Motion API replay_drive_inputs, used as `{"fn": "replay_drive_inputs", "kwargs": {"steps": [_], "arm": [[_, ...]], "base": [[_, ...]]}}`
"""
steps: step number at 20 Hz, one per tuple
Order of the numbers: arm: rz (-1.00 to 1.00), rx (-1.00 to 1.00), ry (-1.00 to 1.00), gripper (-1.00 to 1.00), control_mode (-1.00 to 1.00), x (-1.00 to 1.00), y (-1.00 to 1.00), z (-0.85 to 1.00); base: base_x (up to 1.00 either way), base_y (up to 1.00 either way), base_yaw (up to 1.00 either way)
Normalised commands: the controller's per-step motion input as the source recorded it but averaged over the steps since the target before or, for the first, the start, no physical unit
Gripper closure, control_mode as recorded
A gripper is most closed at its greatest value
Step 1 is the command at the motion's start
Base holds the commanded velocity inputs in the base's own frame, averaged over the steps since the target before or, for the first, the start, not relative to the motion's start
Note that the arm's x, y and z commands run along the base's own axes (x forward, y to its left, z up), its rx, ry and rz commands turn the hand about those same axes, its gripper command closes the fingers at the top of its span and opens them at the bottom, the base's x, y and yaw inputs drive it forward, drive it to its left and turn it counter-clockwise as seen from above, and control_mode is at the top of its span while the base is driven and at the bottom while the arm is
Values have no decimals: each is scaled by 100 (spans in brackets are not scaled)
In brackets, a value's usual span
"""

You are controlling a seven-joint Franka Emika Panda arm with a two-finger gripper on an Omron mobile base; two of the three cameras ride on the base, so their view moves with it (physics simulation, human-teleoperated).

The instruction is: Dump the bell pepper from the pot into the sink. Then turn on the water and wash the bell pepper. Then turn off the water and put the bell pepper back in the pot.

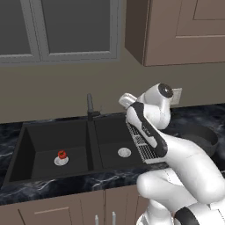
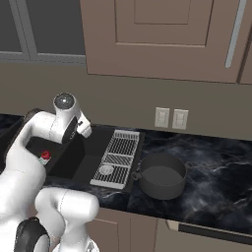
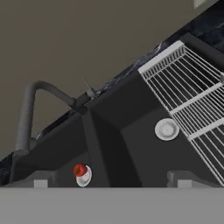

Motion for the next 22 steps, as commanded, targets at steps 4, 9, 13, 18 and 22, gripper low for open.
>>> {"fn": "replay_drive_inputs", "kwargs": {"steps": [4,9,13,18,22], "arm": [[0,0,7,-100,-100,-92,0,98],[8,-3,7,-100,-100,-89,25,72],[16,-9,2,-100,-100,-84,74,33],[17,-13,0,-100,-100,-71,100,11],[16,-14,0,-100,-100,-44,100,1]], "base": [[0,0,0],[0,0,0],[0,0,0],[0,0,0],[0,0,0]]}}
